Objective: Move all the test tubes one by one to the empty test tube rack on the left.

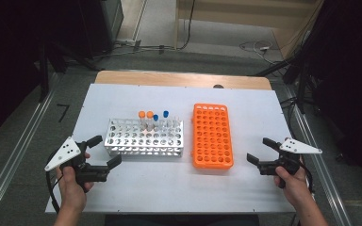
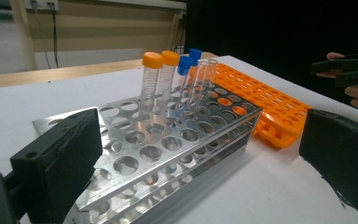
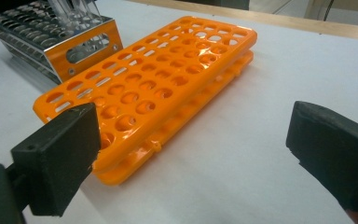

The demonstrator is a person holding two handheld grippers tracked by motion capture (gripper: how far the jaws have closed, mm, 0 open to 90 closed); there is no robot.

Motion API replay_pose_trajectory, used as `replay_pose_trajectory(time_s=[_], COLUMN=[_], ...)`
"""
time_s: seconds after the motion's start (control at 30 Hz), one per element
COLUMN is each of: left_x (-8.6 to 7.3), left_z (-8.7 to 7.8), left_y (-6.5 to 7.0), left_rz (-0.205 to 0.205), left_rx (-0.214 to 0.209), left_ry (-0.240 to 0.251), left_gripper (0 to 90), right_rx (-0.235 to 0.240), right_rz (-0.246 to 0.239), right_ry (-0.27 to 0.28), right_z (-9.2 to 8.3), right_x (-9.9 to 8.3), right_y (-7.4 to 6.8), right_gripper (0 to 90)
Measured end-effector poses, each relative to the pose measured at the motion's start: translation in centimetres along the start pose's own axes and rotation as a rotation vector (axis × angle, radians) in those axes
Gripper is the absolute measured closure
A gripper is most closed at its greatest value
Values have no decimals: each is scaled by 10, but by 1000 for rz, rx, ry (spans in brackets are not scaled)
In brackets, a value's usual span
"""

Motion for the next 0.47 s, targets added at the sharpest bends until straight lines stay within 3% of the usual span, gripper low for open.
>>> replay_pose_trajectory(time_s=[0.47], left_x=[-4], left_z=[2], left_y=[-1], left_rz=[-6], left_rx=[2], left_ry=[-18], left_gripper=[0], right_rx=[6], right_rz=[-4], right_ry=[-25], right_z=[5], right_x=[-4], right_y=[-1], right_gripper=[11])
Point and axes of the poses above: each handheld gripper's, and its own axes: z roughly forward along the jaws, x roughly out of its top, y roughly to its right, the point moved 8 cm from there along z, roughly forward along the jaws, and after that the axes turned 8 degrees about -z, right-handed, at the moved point
